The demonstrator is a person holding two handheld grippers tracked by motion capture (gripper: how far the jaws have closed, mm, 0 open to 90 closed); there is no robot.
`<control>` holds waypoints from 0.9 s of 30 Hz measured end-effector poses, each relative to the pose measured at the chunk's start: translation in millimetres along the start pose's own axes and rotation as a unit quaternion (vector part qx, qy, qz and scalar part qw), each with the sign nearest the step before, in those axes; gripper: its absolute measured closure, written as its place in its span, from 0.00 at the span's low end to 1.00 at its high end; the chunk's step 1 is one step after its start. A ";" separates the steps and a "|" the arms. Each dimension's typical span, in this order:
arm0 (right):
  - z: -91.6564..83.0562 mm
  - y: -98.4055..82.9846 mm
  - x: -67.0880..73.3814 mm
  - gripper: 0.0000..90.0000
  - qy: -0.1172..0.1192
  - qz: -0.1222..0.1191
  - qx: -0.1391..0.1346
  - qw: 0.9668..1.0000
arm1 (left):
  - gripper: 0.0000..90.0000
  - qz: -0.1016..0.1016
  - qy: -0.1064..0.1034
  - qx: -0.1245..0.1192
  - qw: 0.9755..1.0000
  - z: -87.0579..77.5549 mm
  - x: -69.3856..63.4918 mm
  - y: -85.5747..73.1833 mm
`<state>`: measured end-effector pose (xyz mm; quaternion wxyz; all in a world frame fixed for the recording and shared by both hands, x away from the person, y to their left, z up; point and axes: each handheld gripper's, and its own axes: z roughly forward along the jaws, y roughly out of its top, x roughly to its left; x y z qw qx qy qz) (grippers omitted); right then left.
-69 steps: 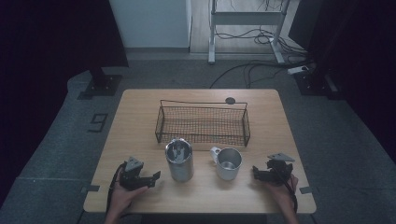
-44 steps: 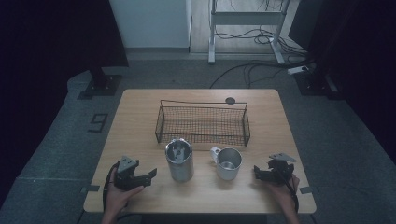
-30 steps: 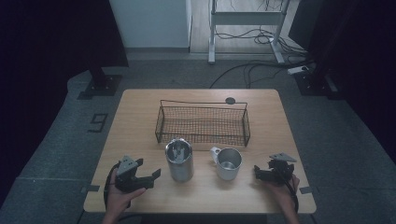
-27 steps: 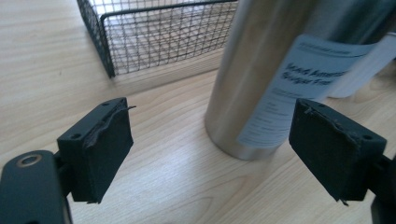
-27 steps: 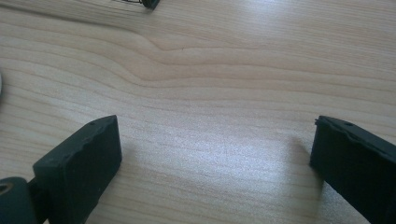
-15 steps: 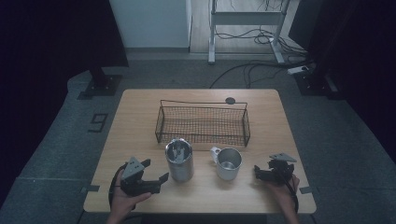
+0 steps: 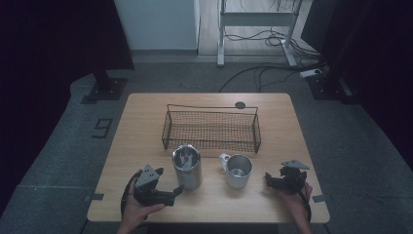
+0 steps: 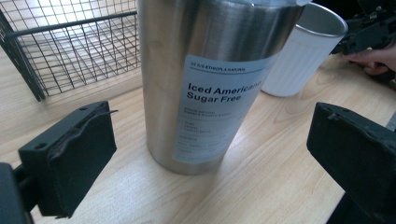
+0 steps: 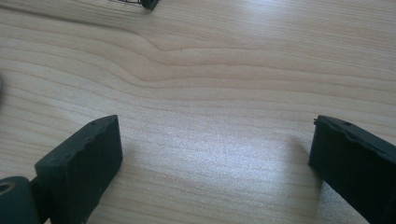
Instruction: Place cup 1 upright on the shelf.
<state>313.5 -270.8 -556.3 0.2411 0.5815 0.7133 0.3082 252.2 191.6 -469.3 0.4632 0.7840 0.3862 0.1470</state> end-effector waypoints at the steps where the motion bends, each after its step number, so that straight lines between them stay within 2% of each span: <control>1: 0.0 0.0 0.0 0.03 0.000 0.000 0.000 1.000 | 0.01 -0.001 0.002 -0.001 1.000 1.1 0.1 0.3; 5: 0.0 0.0 0.0 0.03 0.000 0.000 0.000 1.000 | 0.01 0.001 0.009 0.003 1.000 7.4 0.9 1.9; 18: -0.3 -0.2 -0.5 0.04 -0.002 0.001 -0.002 1.000 | 0.00 0.008 -0.008 0.002 1.000 24.6 -3.2 14.1; 27: -0.4 -0.2 -0.6 0.05 -0.003 0.002 -0.003 1.000 | 0.00 0.009 -0.002 -0.001 1.000 37.0 -3.6 18.5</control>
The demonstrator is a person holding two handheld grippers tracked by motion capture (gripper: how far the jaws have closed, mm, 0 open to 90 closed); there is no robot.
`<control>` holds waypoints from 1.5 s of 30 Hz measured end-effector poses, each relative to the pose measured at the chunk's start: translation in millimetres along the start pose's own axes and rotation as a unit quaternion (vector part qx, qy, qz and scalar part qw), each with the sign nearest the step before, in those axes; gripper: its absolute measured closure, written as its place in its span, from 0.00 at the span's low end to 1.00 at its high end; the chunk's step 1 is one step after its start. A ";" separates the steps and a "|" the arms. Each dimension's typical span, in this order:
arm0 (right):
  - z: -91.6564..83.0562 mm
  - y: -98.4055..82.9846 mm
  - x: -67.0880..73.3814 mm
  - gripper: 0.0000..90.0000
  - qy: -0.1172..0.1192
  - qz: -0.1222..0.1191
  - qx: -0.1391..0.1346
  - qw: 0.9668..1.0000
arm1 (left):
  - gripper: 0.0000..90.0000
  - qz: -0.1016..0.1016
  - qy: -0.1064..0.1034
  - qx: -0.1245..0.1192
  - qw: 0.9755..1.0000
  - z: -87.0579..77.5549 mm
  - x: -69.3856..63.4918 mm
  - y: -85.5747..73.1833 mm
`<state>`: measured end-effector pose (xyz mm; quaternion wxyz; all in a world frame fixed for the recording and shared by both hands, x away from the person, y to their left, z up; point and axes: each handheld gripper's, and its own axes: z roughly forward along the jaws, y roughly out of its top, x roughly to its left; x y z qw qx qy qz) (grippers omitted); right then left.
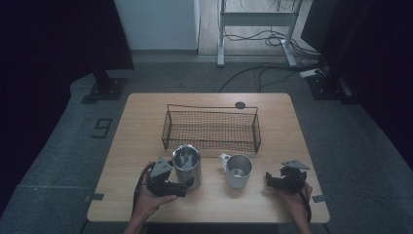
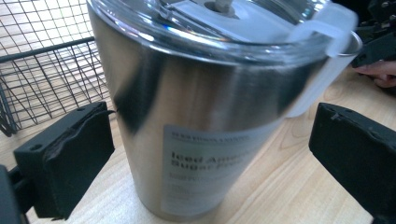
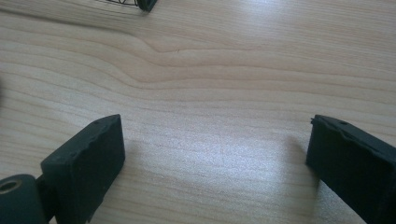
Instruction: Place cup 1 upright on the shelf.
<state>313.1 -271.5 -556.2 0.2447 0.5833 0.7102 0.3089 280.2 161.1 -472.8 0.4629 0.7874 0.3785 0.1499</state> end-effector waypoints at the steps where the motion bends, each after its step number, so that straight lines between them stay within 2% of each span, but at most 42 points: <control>1: 0.0 0.0 0.0 0.05 0.000 0.000 0.000 1.000 | 0.00 0.000 0.003 -0.002 1.000 1.4 -0.1 0.6; 9: -0.1 0.0 0.1 0.05 -0.001 0.002 0.000 1.000 | 0.00 0.005 0.014 -0.007 1.000 13.4 -1.1 3.8; 13: -0.1 0.0 -0.1 0.05 -0.001 0.001 -0.001 1.000 | 0.00 0.004 0.029 -0.012 1.000 20.1 -1.0 4.5; 23: -1.5 -1.2 -2.0 0.07 -0.001 0.001 -0.002 1.000 | 0.01 0.000 0.042 0.004 0.999 39.2 -2.0 2.2; 27: -1.7 -1.3 -2.3 0.07 -0.001 0.002 -0.003 1.000 | 0.03 0.008 0.043 -0.012 0.999 39.6 -2.9 -0.3; 32: -1.7 -1.3 -2.3 0.07 -0.003 0.003 -0.003 1.000 | 0.04 0.020 0.042 -0.012 0.999 38.5 -2.4 -0.6; 36: -1.8 -1.3 -2.4 0.07 -0.003 0.004 -0.003 1.000 | 0.04 0.020 0.047 -0.015 0.999 38.4 -3.7 -0.9; 45: -1.7 -1.3 -2.3 0.07 -0.004 0.005 -0.003 1.000 | 0.04 0.027 0.040 -0.012 0.999 37.0 -2.9 -0.9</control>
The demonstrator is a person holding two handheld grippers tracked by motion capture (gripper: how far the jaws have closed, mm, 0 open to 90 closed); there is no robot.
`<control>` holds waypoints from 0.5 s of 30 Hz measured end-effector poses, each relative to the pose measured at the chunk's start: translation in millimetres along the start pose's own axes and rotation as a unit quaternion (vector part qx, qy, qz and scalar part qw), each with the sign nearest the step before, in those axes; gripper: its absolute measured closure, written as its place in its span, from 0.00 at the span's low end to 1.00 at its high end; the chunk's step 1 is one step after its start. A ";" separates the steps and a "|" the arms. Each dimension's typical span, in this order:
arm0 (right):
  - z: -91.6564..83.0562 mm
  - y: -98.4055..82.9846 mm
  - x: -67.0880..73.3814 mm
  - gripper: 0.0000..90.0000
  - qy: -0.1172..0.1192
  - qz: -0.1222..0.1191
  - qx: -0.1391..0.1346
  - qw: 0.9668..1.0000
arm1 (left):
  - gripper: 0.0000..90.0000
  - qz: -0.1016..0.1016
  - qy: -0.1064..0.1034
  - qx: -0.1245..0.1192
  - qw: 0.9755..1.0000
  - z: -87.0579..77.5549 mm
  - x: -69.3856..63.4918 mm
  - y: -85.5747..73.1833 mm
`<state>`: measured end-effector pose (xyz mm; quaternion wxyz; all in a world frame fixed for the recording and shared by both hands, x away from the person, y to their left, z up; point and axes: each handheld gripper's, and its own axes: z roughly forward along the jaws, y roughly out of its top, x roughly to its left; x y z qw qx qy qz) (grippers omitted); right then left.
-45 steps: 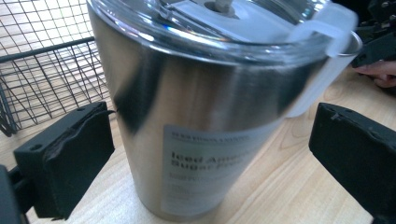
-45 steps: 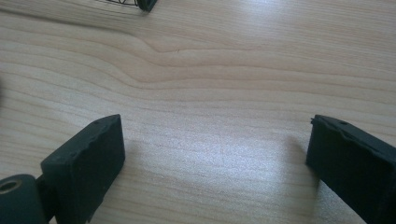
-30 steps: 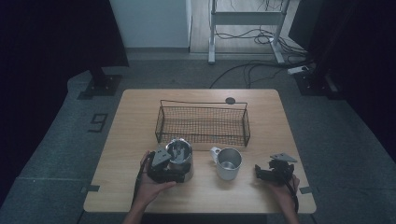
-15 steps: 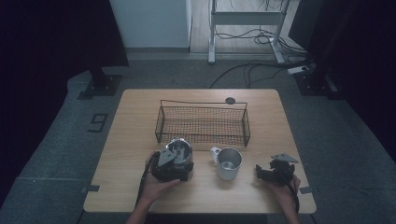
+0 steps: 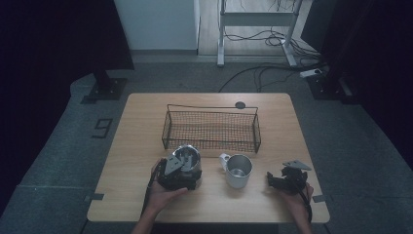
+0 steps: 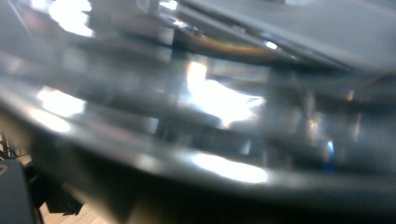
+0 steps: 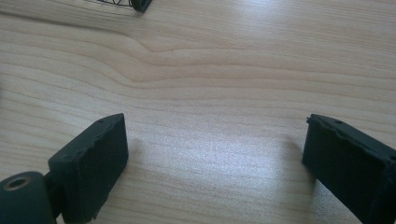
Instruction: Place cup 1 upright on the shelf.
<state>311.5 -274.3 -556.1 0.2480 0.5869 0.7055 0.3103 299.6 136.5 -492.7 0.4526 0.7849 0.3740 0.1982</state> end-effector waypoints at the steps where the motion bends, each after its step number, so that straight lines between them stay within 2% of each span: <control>1: -0.1 0.0 0.0 0.07 -0.001 0.000 0.000 1.000 | 0.04 0.001 -0.002 0.001 1.000 -0.5 0.2 0.0; 15: 0.0 0.0 -0.2 0.08 -0.001 0.001 -0.001 1.000 | 0.04 -0.003 0.000 0.001 1.000 -3.6 0.4 -0.8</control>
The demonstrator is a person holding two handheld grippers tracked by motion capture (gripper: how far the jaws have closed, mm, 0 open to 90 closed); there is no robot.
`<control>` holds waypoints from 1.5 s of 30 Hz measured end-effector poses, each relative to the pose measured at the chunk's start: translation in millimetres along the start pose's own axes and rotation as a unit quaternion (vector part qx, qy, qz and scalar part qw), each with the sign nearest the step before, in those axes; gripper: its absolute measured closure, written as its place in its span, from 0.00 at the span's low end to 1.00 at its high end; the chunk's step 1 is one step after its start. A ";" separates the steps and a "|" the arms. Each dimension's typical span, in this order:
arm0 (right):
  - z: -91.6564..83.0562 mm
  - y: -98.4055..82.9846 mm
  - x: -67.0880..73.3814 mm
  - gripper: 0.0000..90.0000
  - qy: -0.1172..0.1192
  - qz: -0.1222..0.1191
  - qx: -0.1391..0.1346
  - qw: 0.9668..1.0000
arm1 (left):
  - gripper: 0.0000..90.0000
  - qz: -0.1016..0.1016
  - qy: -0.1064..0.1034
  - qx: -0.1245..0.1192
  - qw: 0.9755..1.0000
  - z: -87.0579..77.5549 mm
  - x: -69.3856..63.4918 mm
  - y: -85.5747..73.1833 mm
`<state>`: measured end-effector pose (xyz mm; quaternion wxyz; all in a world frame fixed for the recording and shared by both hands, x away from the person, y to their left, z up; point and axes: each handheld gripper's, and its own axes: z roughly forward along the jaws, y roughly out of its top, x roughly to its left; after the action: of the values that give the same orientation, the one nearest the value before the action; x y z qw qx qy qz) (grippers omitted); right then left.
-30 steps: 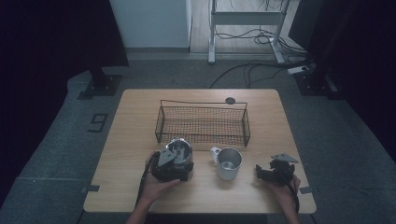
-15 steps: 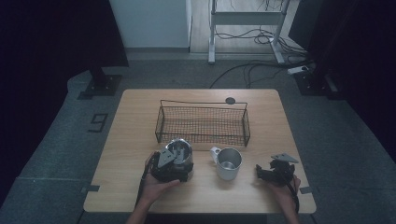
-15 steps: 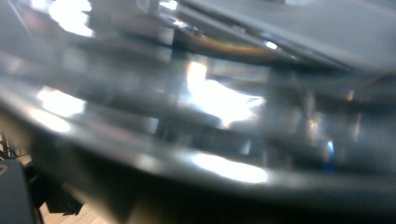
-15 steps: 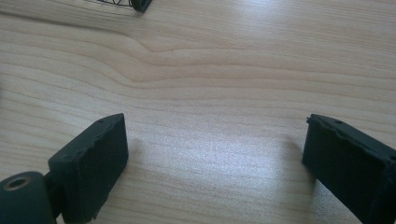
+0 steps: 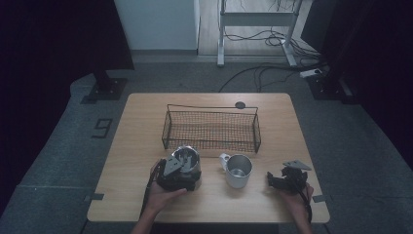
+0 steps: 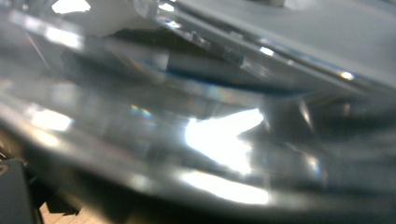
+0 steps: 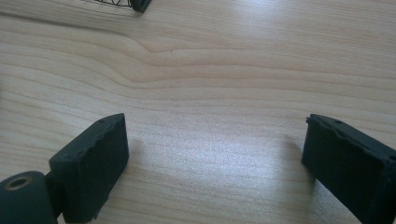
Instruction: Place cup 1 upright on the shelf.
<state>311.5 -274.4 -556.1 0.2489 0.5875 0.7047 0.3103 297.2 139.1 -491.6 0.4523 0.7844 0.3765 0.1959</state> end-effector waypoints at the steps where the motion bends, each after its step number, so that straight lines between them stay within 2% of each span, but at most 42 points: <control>1: -0.1 0.0 0.0 0.08 0.000 0.000 0.001 1.000 | 0.04 0.000 0.000 0.001 1.000 -0.3 0.7 0.0; 12: 0.0 0.0 0.1 0.08 -0.001 0.001 0.000 1.000 | 0.04 0.000 0.006 -0.010 1.000 -8.8 5.7 4.7; 20: 0.0 0.2 0.1 0.08 -0.003 0.004 0.001 1.000 | 0.05 -0.011 0.002 -0.033 0.999 -23.8 9.9 14.1; 26: 0.0 0.2 0.1 0.08 -0.003 0.004 0.001 1.000 | 0.05 -0.023 0.003 -0.036 0.999 -26.4 15.0 16.8; 31: 0.0 0.2 0.0 0.08 -0.003 0.003 0.001 1.000 | 0.05 -0.022 0.014 -0.037 0.999 -31.6 16.0 30.0; 34: -0.1 0.3 -0.1 0.08 -0.002 0.003 0.002 1.000 | 0.05 -0.027 0.007 -0.044 0.999 -35.2 16.8 37.9; 38: -0.1 0.1 -0.2 0.08 -0.003 0.003 0.001 1.000 | 0.05 -0.029 0.010 -0.051 0.998 -38.5 17.2 48.6; 42: -0.2 0.1 -0.3 0.08 -0.004 0.004 0.000 1.000 | 0.05 -0.015 0.014 -0.045 0.999 -40.6 16.3 59.2; 45: -0.1 0.1 -0.1 0.08 -0.004 0.005 0.000 1.000 | 0.05 -0.014 0.015 -0.043 0.999 -40.6 16.1 62.7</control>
<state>311.5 -274.6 -555.9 0.2504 0.5921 0.7007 0.3093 307.1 155.0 -417.5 0.4830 0.7558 0.3851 0.2172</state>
